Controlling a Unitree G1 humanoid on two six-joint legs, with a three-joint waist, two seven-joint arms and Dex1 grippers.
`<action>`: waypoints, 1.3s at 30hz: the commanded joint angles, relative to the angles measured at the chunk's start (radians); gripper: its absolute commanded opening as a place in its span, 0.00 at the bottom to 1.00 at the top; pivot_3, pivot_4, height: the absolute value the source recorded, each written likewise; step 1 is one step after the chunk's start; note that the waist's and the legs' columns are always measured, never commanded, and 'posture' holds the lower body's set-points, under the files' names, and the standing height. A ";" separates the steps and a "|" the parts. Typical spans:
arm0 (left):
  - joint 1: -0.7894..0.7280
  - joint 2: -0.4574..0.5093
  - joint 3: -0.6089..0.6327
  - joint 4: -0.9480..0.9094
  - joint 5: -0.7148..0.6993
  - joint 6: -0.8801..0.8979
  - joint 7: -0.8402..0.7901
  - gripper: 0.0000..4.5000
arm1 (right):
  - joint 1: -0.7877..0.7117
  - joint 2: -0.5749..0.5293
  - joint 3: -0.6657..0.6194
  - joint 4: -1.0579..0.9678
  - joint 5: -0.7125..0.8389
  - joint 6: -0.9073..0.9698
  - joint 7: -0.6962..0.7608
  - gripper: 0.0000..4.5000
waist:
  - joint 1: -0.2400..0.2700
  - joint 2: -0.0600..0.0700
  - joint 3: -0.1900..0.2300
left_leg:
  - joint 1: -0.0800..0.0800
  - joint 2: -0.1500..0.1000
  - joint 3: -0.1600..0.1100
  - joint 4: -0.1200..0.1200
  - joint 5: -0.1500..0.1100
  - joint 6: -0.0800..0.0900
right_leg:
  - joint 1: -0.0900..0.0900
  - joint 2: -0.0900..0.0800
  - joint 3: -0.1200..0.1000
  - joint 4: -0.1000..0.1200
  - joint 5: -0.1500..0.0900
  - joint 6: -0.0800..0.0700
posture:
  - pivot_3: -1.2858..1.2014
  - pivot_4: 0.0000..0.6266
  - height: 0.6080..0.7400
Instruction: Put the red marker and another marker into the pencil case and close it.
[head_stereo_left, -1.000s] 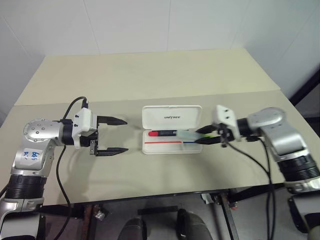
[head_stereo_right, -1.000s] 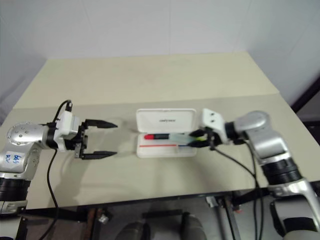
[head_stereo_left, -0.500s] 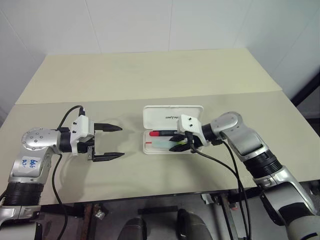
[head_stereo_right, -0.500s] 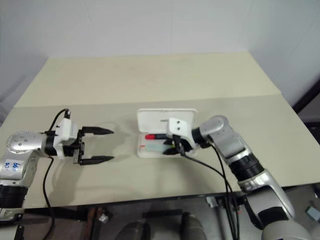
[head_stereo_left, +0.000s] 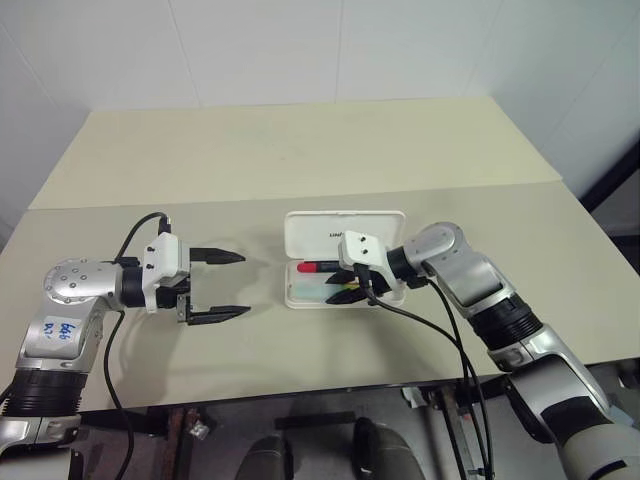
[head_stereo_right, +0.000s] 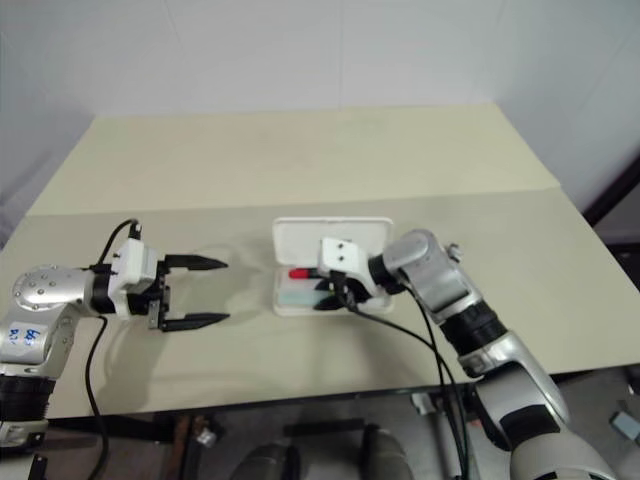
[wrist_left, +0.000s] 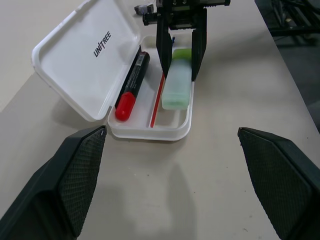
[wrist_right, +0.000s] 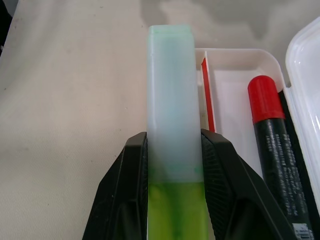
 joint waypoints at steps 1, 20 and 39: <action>-0.007 0.015 0.023 -0.029 -0.013 0.000 0.005 1.00 | -0.039 0.021 -0.022 0.009 0.006 -0.029 -0.008 0.46 | 0.000 0.000 0.000 | 0.000 0.000 0.000 0.000 0.000 0.000 | 0.000 0.000 0.000 0.000 0.000 0.000 | 0.52 0.24 1.00; -0.061 -0.024 -0.028 -0.025 -0.018 0.007 -0.005 1.00 | 0.155 -0.274 -0.304 -0.393 0.286 0.332 0.022 0.84 | 0.017 0.000 0.000 | -0.001 0.002 0.000 0.000 -0.002 0.001 | 0.000 0.000 -0.001 -0.002 0.000 -0.001 | 0.52 0.24 1.00; -0.276 -0.155 -0.140 -0.009 0.005 0.134 0.049 1.00 | 0.174 -0.296 -0.508 -0.023 0.155 0.557 -0.592 1.00 | 0.002 -0.001 0.000 | 0.001 0.003 0.004 0.000 -0.002 0.000 | 0.000 0.004 0.003 -0.003 0.000 -0.001 | 0.52 0.24 1.00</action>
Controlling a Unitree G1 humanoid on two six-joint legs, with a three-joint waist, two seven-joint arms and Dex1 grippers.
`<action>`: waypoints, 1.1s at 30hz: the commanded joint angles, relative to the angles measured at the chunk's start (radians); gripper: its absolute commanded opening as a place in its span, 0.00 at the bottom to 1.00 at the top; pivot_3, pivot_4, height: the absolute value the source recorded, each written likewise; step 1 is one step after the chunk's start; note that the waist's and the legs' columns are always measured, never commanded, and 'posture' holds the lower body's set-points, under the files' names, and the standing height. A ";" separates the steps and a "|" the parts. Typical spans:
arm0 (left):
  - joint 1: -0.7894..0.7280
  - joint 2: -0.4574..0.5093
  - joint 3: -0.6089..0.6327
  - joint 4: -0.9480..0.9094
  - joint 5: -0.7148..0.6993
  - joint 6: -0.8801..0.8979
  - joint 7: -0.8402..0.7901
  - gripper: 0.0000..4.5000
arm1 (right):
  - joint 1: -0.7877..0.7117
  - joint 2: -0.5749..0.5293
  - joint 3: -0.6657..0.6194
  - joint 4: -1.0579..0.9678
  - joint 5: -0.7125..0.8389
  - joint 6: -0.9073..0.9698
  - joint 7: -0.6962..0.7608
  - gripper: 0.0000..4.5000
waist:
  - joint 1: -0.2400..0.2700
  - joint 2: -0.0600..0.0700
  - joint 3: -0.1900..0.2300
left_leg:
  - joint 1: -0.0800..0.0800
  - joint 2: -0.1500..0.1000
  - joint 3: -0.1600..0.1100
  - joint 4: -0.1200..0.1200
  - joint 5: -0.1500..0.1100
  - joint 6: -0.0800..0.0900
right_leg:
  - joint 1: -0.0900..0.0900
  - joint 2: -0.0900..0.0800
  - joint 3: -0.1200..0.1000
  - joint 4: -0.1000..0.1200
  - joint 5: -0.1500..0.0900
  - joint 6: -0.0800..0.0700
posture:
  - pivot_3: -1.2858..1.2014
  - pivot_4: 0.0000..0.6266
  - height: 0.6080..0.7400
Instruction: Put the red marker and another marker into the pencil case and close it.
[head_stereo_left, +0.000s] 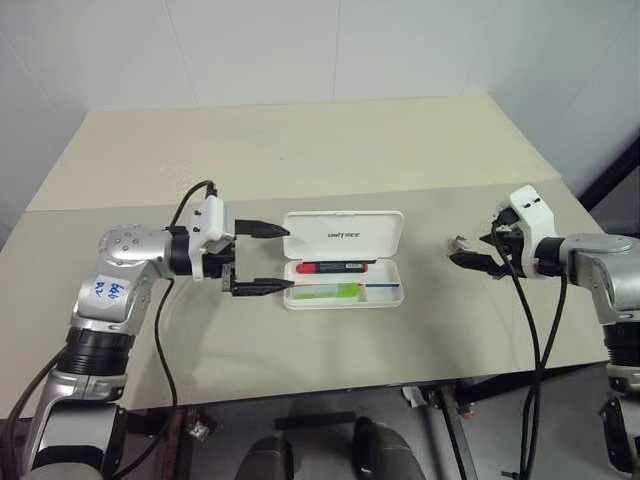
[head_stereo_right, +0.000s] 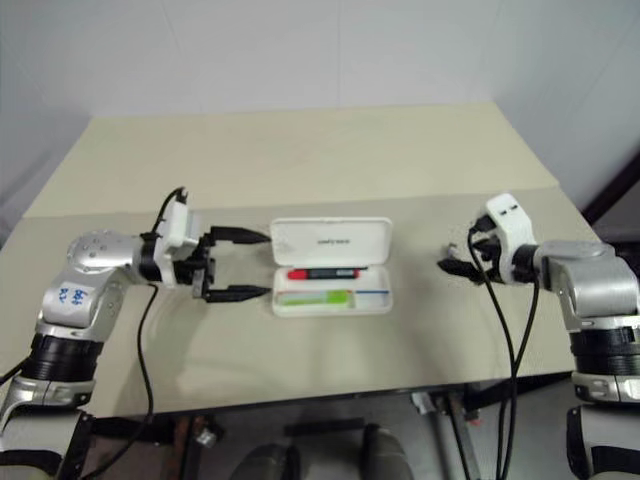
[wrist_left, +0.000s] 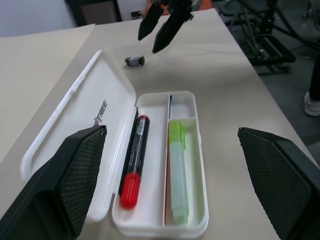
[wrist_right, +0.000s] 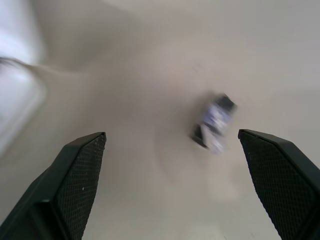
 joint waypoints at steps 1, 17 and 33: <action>-0.034 -0.014 -0.007 -0.017 0.011 0.003 0.022 1.00 | -0.046 0.050 -0.027 0.059 -0.020 0.000 -0.101 1.00 | 0.001 0.000 0.000 | 0.000 0.000 0.000 0.000 0.000 0.000 | 0.000 0.000 0.000 0.000 0.000 0.000 | 0.52 0.24 1.00; -0.017 -0.018 0.002 -0.091 0.000 0.048 0.072 1.00 | -0.183 0.148 -0.010 0.453 -0.085 -0.171 -0.258 0.71 | 0.000 0.000 0.000 | 0.000 0.000 0.001 0.000 0.000 0.001 | 0.000 0.002 0.004 -0.001 0.001 0.002 | 0.52 0.24 1.00; 0.005 -0.001 0.017 -0.104 -0.008 0.048 0.069 1.00 | -0.136 0.064 0.108 0.271 -0.070 -0.372 0.095 0.09 | 0.000 0.000 0.000 | 0.000 0.001 0.001 0.000 0.000 0.001 | 0.000 0.004 0.005 -0.002 0.001 0.002 | 0.52 0.24 1.00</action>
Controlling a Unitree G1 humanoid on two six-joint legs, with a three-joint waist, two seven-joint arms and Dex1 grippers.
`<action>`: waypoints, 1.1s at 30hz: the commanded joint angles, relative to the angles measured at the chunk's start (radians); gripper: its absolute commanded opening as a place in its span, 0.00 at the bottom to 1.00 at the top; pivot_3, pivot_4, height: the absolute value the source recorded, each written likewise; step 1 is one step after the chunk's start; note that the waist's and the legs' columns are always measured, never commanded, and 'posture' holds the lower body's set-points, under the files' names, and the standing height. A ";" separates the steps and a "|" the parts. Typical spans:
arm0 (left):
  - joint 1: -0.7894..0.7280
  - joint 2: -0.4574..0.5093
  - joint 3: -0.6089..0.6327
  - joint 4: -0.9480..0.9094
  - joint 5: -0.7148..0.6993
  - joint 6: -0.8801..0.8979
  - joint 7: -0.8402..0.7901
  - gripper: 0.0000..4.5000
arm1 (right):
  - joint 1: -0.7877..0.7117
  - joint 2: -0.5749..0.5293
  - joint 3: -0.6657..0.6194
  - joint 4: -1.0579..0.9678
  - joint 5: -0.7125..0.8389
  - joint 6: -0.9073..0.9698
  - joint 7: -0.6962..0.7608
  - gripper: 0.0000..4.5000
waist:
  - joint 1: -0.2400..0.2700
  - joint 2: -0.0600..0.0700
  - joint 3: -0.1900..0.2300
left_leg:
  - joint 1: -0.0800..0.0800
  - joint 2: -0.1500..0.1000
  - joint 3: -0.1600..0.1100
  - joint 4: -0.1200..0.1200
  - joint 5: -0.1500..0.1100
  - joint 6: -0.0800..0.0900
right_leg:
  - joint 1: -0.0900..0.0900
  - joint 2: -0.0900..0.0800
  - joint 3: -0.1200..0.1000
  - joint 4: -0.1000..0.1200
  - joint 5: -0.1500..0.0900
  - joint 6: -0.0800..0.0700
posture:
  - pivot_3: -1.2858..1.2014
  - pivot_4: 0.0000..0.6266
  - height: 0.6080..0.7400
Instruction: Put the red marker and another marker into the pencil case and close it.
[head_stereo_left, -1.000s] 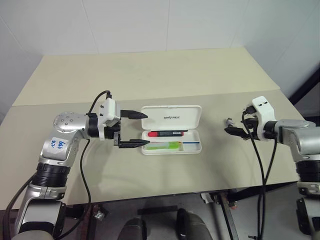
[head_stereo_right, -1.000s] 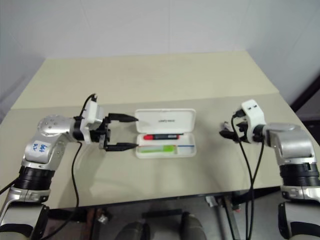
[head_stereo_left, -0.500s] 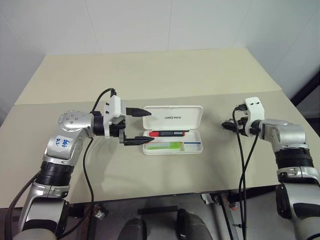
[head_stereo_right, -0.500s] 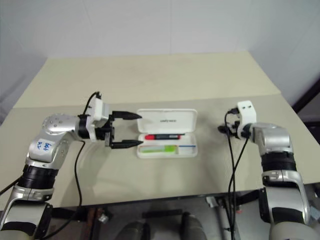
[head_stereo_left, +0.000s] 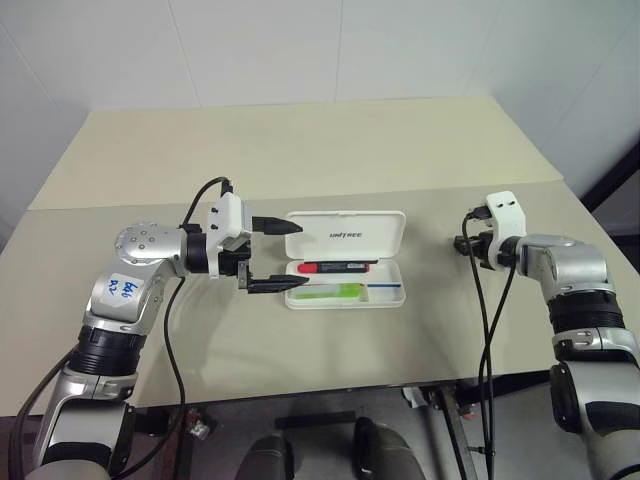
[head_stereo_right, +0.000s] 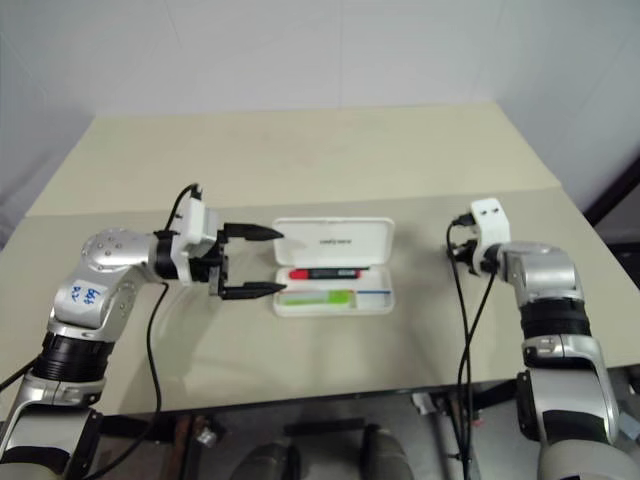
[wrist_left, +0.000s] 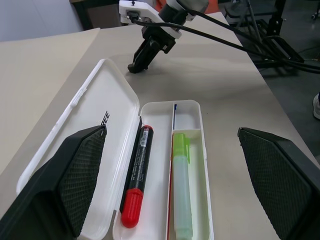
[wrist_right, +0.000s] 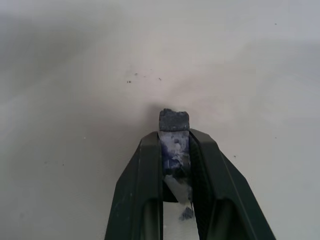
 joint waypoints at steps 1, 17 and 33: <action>0.009 0.018 0.036 -0.029 -0.021 -0.008 -0.005 1.00 | 0.033 -0.087 0.055 -0.117 0.003 -0.151 0.229 0.09 | 0.000 0.000 0.000 | 0.000 0.000 0.000 0.000 0.000 0.000 | 0.000 0.000 0.000 0.000 0.000 0.000 | 0.52 0.24 1.00; 0.132 0.084 0.090 0.006 -0.012 -0.095 -0.054 1.00 | 0.032 -0.077 0.202 -0.356 0.054 -0.387 0.715 0.09 | 0.000 0.000 0.000 | 0.001 0.002 0.003 0.000 -0.001 -0.001 | 0.000 0.001 0.000 -0.002 0.001 0.000 | 0.52 0.24 1.00; 0.171 0.098 0.112 -0.043 -0.023 -0.081 -0.027 1.00 | 0.008 -0.018 0.257 -0.166 -0.010 -0.517 0.773 0.09 | 0.000 0.000 0.000 | 0.001 0.003 0.003 0.000 -0.002 -0.002 | 0.000 0.001 -0.001 -0.003 0.001 0.000 | 0.52 0.24 1.00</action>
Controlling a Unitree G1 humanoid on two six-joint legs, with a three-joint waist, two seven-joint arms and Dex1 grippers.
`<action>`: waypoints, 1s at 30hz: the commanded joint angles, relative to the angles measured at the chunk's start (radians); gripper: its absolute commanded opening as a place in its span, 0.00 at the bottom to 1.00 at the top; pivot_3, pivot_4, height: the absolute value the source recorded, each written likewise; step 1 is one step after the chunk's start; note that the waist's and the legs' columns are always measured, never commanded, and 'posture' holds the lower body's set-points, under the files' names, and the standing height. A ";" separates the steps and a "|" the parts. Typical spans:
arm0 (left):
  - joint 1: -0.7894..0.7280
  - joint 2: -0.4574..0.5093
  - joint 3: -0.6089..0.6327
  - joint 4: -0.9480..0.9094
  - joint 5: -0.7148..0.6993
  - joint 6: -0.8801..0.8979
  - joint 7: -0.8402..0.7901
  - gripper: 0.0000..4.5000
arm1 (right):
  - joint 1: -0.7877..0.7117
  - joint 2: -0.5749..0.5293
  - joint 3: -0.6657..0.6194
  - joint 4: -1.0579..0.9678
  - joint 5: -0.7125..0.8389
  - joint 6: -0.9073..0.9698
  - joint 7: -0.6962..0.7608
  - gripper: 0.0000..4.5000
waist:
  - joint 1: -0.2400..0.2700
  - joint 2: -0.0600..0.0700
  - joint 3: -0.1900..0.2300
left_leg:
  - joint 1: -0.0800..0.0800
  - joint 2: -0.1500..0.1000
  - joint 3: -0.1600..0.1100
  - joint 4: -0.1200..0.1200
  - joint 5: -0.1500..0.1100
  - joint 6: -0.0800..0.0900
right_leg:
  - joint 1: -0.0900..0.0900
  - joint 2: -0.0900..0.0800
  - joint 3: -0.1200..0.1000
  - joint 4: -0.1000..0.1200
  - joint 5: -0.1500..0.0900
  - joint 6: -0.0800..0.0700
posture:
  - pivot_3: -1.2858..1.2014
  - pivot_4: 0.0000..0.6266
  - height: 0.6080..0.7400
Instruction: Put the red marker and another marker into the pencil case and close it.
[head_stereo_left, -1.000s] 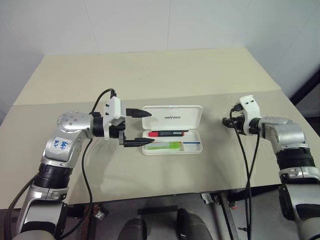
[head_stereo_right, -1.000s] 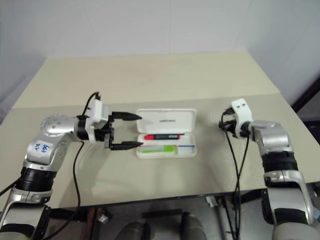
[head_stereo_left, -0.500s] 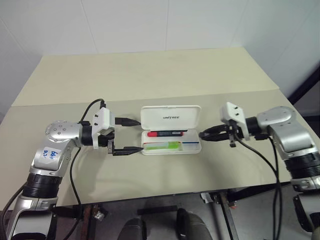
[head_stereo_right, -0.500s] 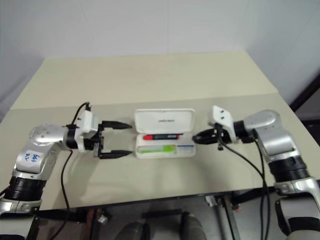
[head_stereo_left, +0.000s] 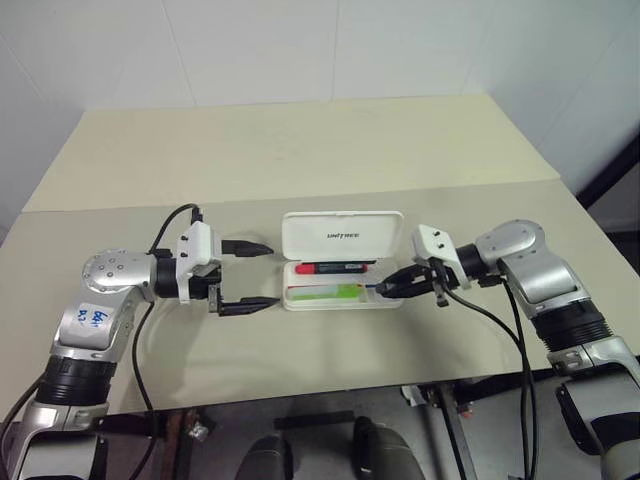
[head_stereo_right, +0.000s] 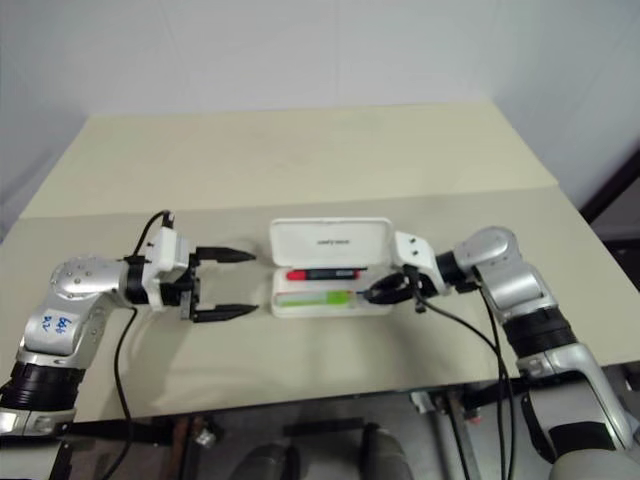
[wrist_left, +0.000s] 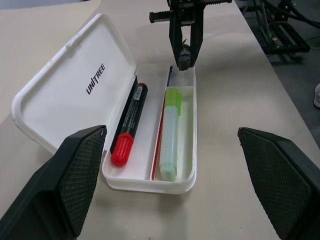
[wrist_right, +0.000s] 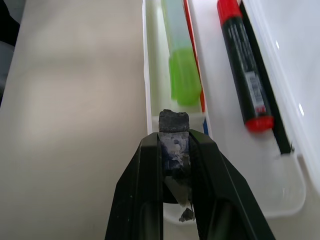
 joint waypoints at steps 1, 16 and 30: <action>-0.002 0.016 0.034 -0.041 -0.019 -0.003 0.010 1.00 | -0.020 0.007 -0.008 0.016 -0.003 -0.016 0.022 0.09 | 0.001 0.000 0.000 | 0.000 0.000 0.000 0.000 0.000 0.000 | 0.000 0.000 0.000 0.000 0.000 0.000 | 0.52 0.24 1.00; -0.011 0.022 0.034 -0.033 -0.022 -0.005 0.007 1.00 | -0.028 0.038 -0.028 0.030 -0.003 -0.018 0.000 0.67 | 0.001 0.000 0.000 | 0.001 0.000 0.000 0.000 0.000 0.000 | 0.000 0.000 0.000 0.001 0.000 0.000 | 0.52 0.24 1.00; -0.017 0.037 0.079 0.006 -0.043 -0.003 0.001 1.00 | 0.109 0.006 -0.329 -0.263 0.289 0.042 -0.047 0.99 | 0.006 0.000 0.000 | 0.000 0.002 0.000 0.000 0.000 -0.001 | 0.000 0.000 0.000 0.001 0.000 0.000 | 0.52 0.24 1.00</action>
